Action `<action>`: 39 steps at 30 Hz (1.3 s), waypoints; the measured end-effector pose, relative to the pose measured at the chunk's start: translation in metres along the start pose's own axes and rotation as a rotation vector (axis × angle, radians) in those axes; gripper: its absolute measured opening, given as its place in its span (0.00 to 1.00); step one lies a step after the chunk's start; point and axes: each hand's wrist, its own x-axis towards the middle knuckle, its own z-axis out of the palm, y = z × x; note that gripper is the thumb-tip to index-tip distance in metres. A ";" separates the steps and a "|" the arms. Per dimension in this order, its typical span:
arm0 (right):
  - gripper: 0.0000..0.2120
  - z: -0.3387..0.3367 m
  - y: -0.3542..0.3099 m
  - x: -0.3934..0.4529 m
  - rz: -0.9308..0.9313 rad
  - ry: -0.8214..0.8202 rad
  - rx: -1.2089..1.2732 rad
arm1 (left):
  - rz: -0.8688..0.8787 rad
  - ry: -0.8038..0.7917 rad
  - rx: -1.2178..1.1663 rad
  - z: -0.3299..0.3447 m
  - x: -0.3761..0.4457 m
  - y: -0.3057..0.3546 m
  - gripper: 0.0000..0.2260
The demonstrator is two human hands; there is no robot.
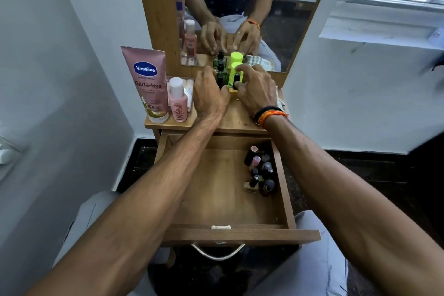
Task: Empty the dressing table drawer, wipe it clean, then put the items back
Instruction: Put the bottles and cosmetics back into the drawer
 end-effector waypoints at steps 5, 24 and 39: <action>0.18 0.008 -0.002 0.005 0.025 -0.009 0.038 | -0.038 0.020 0.036 0.003 0.010 0.000 0.17; 0.13 0.012 -0.004 0.007 0.006 0.124 0.063 | -0.008 0.009 0.067 0.000 0.006 -0.001 0.09; 0.07 -0.046 0.017 -0.078 0.095 0.126 0.182 | 0.134 -0.133 -0.117 -0.054 -0.094 -0.002 0.08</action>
